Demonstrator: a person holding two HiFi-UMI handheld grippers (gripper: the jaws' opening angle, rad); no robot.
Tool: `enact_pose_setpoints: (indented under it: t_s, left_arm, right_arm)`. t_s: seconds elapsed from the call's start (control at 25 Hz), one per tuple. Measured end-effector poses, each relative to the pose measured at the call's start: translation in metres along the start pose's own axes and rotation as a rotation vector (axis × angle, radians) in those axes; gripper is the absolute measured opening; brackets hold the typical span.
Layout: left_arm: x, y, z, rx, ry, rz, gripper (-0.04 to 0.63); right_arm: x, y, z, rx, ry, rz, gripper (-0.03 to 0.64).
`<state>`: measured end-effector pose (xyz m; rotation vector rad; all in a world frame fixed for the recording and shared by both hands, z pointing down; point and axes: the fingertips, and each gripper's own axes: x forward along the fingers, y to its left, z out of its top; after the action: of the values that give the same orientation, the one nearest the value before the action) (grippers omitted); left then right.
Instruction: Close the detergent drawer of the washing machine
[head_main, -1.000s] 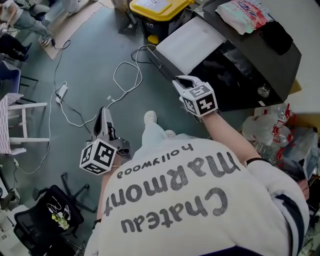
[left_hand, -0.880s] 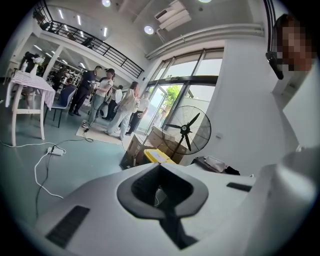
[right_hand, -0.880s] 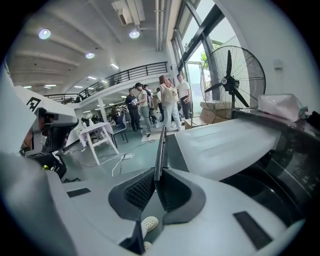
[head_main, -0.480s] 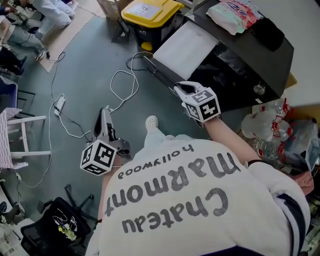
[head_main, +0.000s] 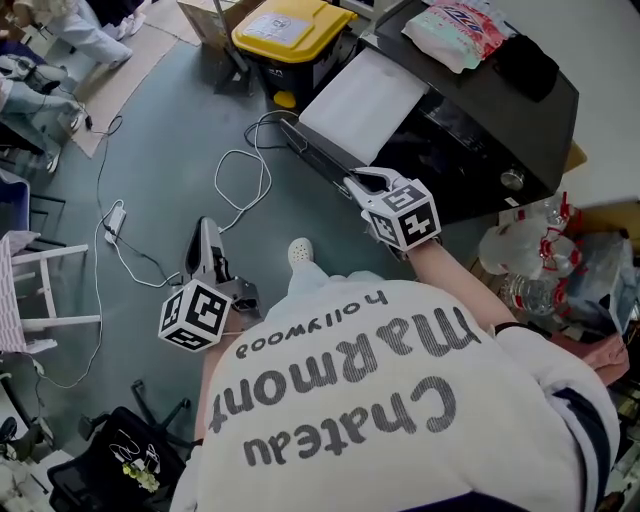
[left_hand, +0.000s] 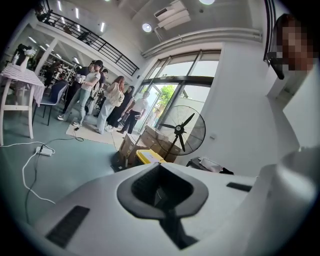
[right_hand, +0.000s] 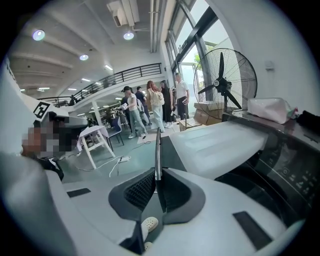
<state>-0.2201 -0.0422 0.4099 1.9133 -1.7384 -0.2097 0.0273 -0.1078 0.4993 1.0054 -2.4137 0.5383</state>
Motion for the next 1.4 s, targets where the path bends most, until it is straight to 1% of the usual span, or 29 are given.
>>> enact_pose_setpoints:
  t_s: [0.52,1.4]
  left_arm:
    - [0.018,-0.001,0.002,0.002,0.016,-0.021,0.008]
    - [0.047,-0.001,0.018,0.007,0.04,-0.05,0.008]
  right_arm:
    - [0.003,-0.016,0.002,0.017,-0.001,-0.035,0.057]
    - [0.004,-0.058,0.015,0.066,-0.003,-0.131,0.06]
